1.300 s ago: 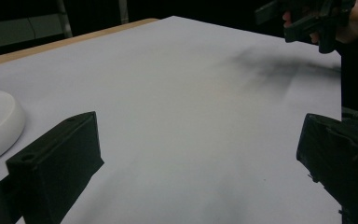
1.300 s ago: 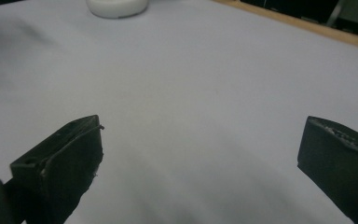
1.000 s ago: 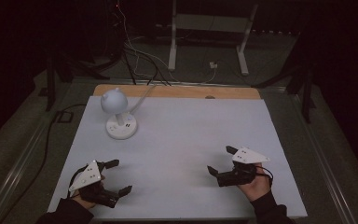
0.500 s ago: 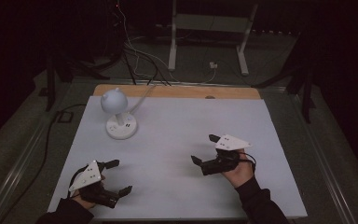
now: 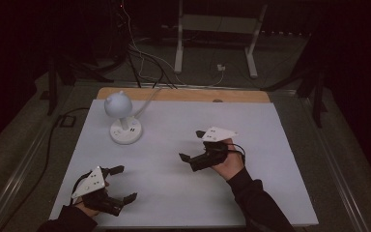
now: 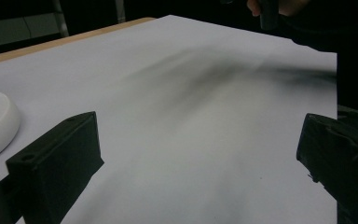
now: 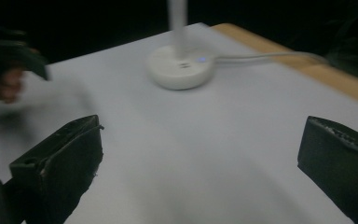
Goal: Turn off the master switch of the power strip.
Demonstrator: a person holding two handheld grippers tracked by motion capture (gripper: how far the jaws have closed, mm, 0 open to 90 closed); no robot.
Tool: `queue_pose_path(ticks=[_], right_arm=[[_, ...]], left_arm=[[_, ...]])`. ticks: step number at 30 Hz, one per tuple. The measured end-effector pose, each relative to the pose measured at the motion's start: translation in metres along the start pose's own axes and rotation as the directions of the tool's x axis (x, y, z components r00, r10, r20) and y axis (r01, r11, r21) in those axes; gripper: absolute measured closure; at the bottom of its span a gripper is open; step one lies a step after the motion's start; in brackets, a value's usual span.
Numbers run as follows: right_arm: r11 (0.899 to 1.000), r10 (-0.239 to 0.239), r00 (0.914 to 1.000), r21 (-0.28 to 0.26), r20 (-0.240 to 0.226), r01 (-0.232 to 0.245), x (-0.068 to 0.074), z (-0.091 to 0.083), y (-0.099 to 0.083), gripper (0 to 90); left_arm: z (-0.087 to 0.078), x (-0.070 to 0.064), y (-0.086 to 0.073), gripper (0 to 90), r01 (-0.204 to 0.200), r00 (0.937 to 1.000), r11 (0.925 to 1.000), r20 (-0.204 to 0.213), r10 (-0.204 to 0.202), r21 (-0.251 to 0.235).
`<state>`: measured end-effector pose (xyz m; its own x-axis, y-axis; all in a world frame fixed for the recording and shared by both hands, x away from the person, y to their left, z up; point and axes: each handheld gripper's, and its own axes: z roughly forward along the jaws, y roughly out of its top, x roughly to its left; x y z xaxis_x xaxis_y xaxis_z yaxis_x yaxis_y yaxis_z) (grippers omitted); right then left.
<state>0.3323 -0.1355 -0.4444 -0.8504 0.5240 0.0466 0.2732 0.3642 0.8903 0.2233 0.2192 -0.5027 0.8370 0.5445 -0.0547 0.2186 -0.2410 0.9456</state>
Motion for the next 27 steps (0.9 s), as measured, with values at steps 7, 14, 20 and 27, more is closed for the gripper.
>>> queue_pose_path(ticks=[7,14,20,27], right_arm=[[1.0,-0.002,0.9991,0.0,-0.043,0.002,0.002,0.021,0.013,0.0],[1.0,-0.004,0.9986,0.029,-0.054,0.005,0.003,0.054,0.028,0.0],[1.0,0.001,0.9985,0.011,-0.054,-0.001,0.002,0.075,0.039,0.0],[1.0,0.019,0.998,-0.001,-0.06,-0.02,-0.003,0.096,0.049,0.0]], left_arm=[[0.0,0.0,0.0,0.3,-0.001,1.0,1.0,0.003,0.001,-0.001],[-0.001,0.0,0.0,0.3,-0.003,1.0,1.0,0.007,0.003,-0.002],[-0.001,-0.001,0.0,0.3,-0.002,1.0,1.0,0.008,0.002,-0.003],[-0.001,0.0,0.0,0.3,-0.004,0.9999,1.0,0.01,0.004,-0.003]])
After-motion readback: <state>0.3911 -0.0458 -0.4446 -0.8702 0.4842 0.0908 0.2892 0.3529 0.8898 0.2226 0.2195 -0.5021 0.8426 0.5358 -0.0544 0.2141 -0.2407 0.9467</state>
